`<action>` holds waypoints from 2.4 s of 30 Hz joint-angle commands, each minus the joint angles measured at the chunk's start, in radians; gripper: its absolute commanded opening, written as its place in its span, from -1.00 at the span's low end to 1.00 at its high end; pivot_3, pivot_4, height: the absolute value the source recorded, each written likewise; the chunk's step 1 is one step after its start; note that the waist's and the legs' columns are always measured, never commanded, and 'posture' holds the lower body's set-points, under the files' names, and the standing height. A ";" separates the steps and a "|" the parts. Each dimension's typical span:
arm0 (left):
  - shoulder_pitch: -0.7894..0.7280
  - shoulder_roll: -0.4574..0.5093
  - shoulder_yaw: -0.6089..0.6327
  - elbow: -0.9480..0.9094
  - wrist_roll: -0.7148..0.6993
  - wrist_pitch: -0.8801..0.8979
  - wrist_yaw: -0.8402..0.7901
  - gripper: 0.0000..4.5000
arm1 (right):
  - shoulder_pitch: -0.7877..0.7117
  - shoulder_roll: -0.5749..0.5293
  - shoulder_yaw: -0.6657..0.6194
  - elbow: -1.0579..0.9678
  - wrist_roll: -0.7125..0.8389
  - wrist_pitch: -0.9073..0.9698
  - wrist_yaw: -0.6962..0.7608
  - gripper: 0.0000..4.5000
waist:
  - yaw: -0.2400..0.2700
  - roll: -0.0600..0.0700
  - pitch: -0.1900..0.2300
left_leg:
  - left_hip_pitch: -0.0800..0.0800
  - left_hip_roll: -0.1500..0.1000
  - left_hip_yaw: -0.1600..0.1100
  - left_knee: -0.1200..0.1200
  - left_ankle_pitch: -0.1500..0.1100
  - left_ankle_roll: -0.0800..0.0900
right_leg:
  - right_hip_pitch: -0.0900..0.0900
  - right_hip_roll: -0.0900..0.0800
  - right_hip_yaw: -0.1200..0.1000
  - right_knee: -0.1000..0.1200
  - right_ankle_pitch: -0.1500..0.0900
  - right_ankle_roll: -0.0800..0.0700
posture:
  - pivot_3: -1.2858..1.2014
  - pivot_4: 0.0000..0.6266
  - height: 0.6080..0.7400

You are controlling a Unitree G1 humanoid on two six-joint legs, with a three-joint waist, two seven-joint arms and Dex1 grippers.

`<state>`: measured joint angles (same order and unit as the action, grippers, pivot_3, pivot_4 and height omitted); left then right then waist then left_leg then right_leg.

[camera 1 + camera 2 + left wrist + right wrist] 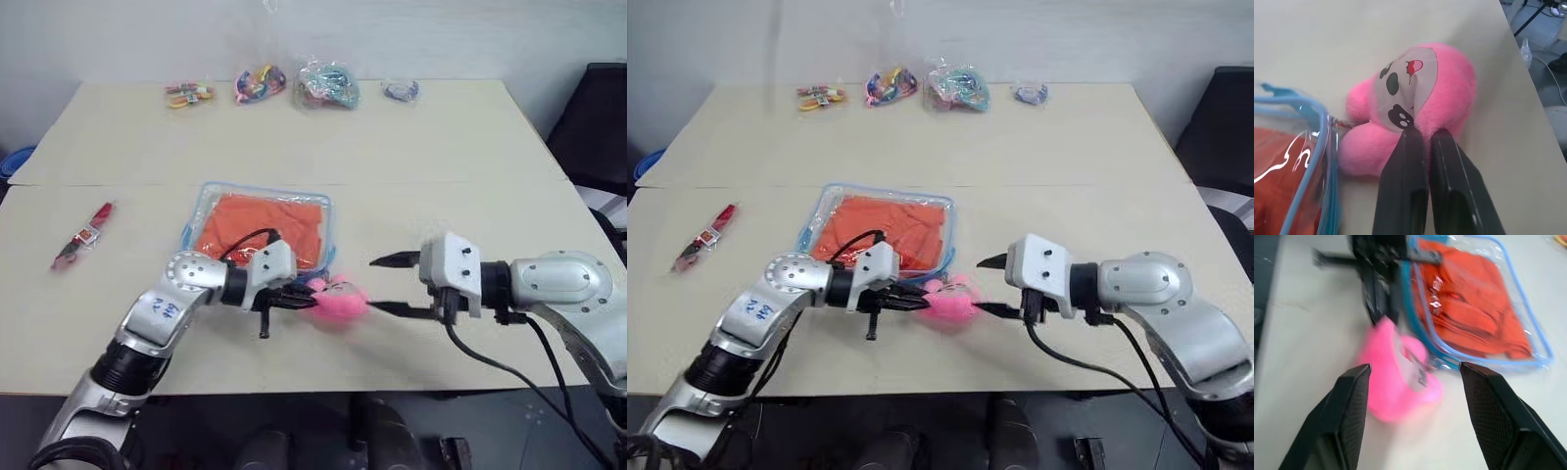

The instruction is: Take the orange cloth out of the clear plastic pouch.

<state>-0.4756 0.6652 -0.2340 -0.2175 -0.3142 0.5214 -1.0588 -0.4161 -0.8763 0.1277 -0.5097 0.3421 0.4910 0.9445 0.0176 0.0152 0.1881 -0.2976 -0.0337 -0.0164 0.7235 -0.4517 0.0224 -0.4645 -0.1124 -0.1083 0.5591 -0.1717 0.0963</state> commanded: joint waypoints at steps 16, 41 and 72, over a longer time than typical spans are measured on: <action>0.097 0.156 0.131 -0.118 -0.053 0.035 -0.031 -0.98 | -0.236 0.309 0.269 0.501 -0.421 -0.520 -0.037 0.33 | -0.025 0.000 0.000 | -0.001 0.000 0.000 0.000 0.000 0.000 | -0.001 0.000 -0.002 0.000 0.000 0.000 | 0.03 -0.52 1.00; 0.149 0.174 0.179 -0.113 -0.040 0.025 -0.008 -1.00 | -0.280 0.393 0.252 0.644 -0.459 -0.626 0.012 -0.99 | -0.046 0.001 0.000 | -0.001 0.001 -0.001 -0.001 0.000 -0.001 | -0.001 0.000 -0.002 0.000 -0.001 -0.001 | 0.03 -0.52 1.00; -0.054 0.446 0.472 0.588 -0.008 -0.114 -0.058 -1.00 | 0.087 0.019 -0.017 0.317 -0.213 -0.780 0.179 -0.99 | -0.043 0.001 0.001 | -0.002 0.000 0.003 -0.003 0.000 -0.001 | -0.001 0.000 -0.006 0.000 -0.001 -0.001 | 0.03 -0.52 1.00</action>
<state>-0.5107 1.0835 0.2174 0.3740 -0.3151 0.4019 -1.1095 -0.3291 -0.8405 0.1493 -0.1635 0.1062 -0.2806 1.1245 -0.0254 0.0166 0.1890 -0.2996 -0.0336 -0.0127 0.7209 -0.4518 0.0211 -0.4659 -0.1127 -0.1145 0.5586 -0.1725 0.0949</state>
